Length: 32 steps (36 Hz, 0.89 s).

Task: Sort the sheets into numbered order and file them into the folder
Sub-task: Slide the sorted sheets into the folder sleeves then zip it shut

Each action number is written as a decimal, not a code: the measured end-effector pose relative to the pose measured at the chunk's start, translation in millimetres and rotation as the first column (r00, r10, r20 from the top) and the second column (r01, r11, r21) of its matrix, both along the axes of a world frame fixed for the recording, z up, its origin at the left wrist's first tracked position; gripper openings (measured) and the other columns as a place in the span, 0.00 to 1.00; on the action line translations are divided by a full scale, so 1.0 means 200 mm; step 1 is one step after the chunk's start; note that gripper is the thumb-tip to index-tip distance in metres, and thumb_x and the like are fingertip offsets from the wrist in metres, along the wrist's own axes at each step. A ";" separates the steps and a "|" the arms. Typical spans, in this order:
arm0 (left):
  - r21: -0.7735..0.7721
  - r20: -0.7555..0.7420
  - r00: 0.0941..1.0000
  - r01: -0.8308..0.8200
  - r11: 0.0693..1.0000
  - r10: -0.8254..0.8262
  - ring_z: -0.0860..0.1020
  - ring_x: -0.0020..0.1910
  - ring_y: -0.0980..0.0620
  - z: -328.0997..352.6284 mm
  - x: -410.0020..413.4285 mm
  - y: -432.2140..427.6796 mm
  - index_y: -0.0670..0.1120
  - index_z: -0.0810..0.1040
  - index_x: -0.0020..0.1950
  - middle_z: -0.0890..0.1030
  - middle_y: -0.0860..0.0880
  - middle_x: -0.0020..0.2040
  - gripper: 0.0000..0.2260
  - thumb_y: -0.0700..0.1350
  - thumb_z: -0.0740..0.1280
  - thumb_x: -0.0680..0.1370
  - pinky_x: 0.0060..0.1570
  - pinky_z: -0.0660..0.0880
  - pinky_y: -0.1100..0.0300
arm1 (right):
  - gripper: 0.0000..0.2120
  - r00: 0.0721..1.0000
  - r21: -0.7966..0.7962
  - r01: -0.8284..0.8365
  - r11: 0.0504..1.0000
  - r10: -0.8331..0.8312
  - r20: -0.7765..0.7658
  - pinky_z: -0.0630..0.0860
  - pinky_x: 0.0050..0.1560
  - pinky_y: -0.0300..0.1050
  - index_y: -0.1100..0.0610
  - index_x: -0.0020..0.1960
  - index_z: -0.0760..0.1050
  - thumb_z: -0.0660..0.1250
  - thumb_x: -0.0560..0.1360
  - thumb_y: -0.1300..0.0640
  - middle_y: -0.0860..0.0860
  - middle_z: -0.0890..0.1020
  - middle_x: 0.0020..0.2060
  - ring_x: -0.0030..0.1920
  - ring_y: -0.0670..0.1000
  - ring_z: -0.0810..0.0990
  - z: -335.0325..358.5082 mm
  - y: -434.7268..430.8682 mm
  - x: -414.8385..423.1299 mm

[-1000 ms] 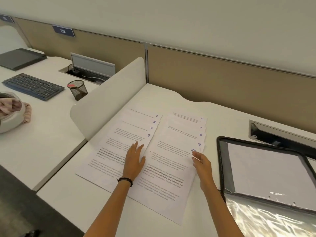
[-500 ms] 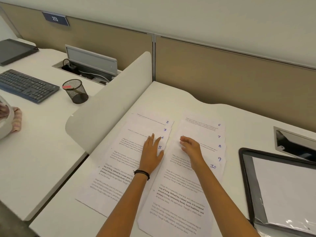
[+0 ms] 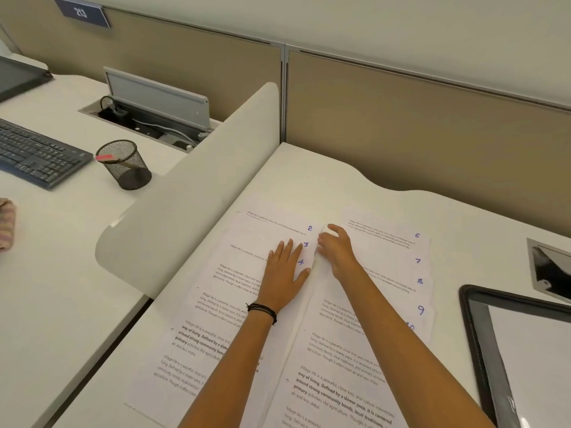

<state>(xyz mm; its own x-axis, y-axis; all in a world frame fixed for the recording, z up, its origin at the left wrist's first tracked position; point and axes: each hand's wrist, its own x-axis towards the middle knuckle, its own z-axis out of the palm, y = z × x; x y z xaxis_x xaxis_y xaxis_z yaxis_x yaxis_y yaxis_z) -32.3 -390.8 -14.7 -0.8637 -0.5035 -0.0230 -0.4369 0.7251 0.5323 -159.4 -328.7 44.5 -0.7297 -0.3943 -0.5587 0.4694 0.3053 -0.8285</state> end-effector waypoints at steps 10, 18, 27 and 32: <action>-0.010 -0.023 0.999 0.041 0.999 -0.042 0.41 0.76 0.53 -0.03 0.03 0.01 0.49 0.51 0.78 0.49 0.48 0.79 0.39 0.69 0.36 0.73 0.70 0.32 0.60 | 0.11 0.967 0.145 -0.124 0.982 0.152 -0.203 0.77 0.56 0.51 0.59 0.53 0.79 0.67 0.75 0.54 0.54 0.83 0.50 0.51 0.55 0.81 -0.01 -0.08 -0.04; 0.002 -0.032 0.998 0.052 0.999 -0.052 0.39 0.74 0.58 -0.04 0.06 0.00 0.52 0.48 0.78 0.48 0.51 0.79 0.35 0.68 0.37 0.74 0.69 0.29 0.62 | 0.13 0.861 0.277 -0.160 0.947 0.272 -0.431 0.67 0.37 0.42 0.57 0.31 0.71 0.66 0.73 0.60 0.61 0.77 0.30 0.40 0.65 0.80 0.03 -0.10 -0.03; -0.003 -0.051 0.997 0.052 0.999 -0.052 0.39 0.74 0.57 -0.03 0.08 -0.02 0.54 0.43 0.76 0.44 0.54 0.78 0.31 0.64 0.39 0.75 0.69 0.29 0.64 | 0.12 0.808 0.128 0.008 0.992 0.069 -0.585 0.79 0.45 0.54 0.69 0.42 0.79 0.65 0.76 0.59 0.60 0.83 0.43 0.41 0.62 0.81 0.25 -0.04 -0.05; -0.008 -0.044 0.998 0.050 0.999 -0.051 0.40 0.75 0.57 -0.03 0.08 -0.03 0.55 0.41 0.75 0.43 0.56 0.76 0.30 0.64 0.39 0.75 0.68 0.29 0.65 | 0.09 0.771 0.021 0.058 0.998 -0.031 -0.637 0.71 0.38 0.32 0.62 0.45 0.81 0.64 0.78 0.58 0.49 0.82 0.43 0.40 0.47 0.80 0.41 0.01 -0.08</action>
